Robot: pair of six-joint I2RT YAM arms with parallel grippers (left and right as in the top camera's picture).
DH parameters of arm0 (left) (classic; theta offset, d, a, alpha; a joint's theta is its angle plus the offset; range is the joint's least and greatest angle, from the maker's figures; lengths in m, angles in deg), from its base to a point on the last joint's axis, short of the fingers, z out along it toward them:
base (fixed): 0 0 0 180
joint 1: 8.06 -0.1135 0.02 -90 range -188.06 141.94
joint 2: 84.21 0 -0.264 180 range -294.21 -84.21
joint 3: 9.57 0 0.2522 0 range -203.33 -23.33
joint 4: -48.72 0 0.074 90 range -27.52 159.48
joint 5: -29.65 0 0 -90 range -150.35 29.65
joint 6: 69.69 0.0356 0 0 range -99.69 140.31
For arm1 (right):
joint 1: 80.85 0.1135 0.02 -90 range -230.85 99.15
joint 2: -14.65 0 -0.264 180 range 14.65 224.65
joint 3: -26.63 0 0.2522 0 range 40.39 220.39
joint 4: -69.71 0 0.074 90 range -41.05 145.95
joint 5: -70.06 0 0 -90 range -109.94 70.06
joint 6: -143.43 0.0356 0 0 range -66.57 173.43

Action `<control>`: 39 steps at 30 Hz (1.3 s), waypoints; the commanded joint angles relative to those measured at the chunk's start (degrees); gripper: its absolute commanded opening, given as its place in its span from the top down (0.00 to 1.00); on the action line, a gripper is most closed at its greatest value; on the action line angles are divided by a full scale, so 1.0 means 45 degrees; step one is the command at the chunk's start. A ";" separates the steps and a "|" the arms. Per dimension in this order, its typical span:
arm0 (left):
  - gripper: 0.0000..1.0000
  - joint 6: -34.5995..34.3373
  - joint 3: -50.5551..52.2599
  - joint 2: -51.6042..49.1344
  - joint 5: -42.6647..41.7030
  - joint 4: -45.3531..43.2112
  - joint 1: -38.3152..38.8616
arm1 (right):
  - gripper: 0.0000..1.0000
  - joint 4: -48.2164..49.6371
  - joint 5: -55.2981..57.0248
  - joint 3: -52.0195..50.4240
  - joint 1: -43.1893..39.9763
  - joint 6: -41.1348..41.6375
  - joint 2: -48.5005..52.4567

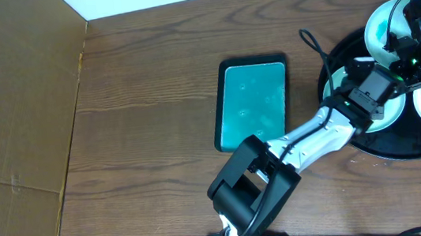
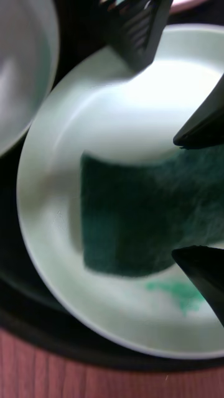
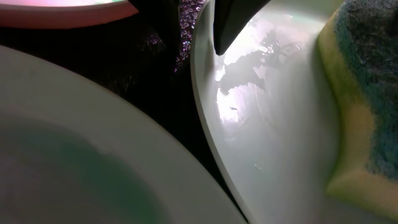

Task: Clean dirty plates on tray and stack at the side
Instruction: 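Scrub the mint-green plate with the sponge in the left gripper, then keep scrubbing the plate surface with the sponge, right gripper holding rim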

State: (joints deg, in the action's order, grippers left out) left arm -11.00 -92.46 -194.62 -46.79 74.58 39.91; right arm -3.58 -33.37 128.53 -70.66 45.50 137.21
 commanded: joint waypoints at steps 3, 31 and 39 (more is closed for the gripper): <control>0.48 -0.1069 0.0000 -0.0389 0.0933 -0.0053 0.0204 | 0.83 -0.0005 -0.0024 0.0121 0.0092 0.0121 0.0102; 0.93 -0.1039 0.0000 -0.1477 0.0942 -0.0389 -0.0005 | 0.83 -0.0010 -0.0019 0.0092 0.0092 0.0112 0.0102; 0.93 -0.0952 -0.0005 -0.1287 0.3662 0.0646 -0.0874 | 0.83 0.0180 -0.0019 -0.0311 0.0092 -0.0160 0.0102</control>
State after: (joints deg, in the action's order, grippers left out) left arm -15.70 -92.81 -198.93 -38.75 74.95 39.03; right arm -3.16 -33.51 128.29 -70.66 45.46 137.21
